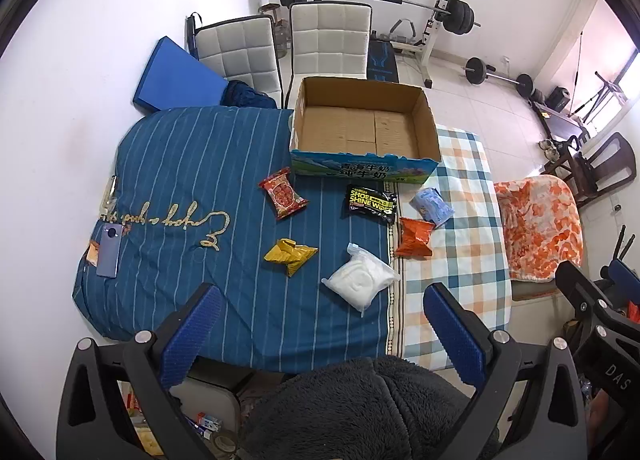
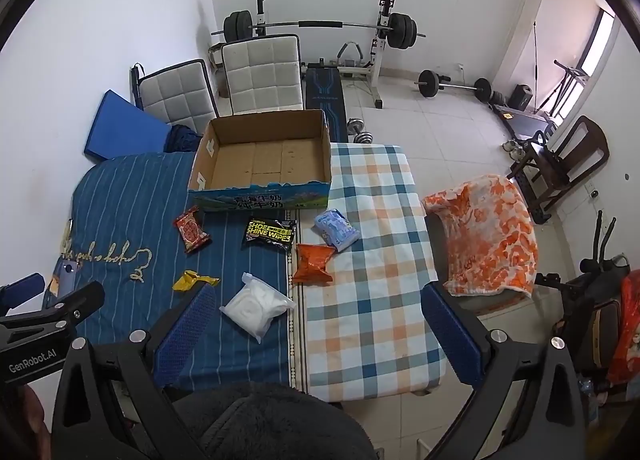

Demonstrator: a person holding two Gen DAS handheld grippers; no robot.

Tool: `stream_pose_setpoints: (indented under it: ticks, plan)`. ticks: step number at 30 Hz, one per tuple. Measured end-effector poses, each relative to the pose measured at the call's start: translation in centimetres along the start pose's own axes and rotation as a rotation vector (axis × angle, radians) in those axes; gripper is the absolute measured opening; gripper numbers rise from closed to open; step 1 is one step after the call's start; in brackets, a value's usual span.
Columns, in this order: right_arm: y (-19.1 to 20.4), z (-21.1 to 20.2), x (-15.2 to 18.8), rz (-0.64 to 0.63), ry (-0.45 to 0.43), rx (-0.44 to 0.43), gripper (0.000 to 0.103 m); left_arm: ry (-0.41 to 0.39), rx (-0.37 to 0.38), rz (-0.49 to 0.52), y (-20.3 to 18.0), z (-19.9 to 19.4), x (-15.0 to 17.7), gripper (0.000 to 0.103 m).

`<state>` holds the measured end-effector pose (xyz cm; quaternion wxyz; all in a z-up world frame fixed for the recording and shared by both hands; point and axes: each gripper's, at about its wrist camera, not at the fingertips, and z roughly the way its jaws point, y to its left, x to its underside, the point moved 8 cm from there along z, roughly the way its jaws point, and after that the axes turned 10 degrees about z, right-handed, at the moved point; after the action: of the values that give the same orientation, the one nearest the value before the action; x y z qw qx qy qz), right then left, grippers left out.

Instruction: Organize soft objects

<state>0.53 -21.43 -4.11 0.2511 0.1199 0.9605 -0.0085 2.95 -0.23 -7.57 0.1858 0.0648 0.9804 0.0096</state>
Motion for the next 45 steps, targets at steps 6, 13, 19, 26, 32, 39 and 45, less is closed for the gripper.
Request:
stream_pose_setpoints:
  ticks: [6, 13, 19, 26, 32, 39, 45]
  plan:
    - [0.2, 0.3, 0.2, 0.001, 0.002, -0.001, 0.103, -0.004, 0.004, 0.001, 0.1, 0.3, -0.1, 0.103]
    - [-0.1, 0.2, -0.1, 0.0, 0.002, -0.003, 0.103, -0.016, 0.006, 0.004, 0.0, 0.1, -0.4, 0.103]
    - [-0.3, 0.0, -0.1, -0.001, -0.005, -0.002, 0.103, -0.017, 0.007, 0.007, -0.2, 0.1, -0.4, 0.103]
    - [-0.3, -0.3, -0.3, 0.0, -0.004, -0.004, 0.103, -0.017, 0.01, 0.005, -0.1, 0.2, -0.5, 0.103]
    - [-0.2, -0.4, -0.4, 0.003, -0.007, -0.005, 0.103, -0.018, 0.006, 0.009, -0.2, 0.2, -0.6, 0.103]
    - [-0.2, -0.5, -0.4, 0.002, -0.008, -0.008, 0.103, -0.024, 0.006, 0.014, -0.3, 0.0, -0.8, 0.103]
    - [-0.3, -0.6, -0.7, 0.006, -0.012, -0.007, 0.103, -0.027, 0.006, 0.013, -0.4, -0.1, -0.7, 0.103]
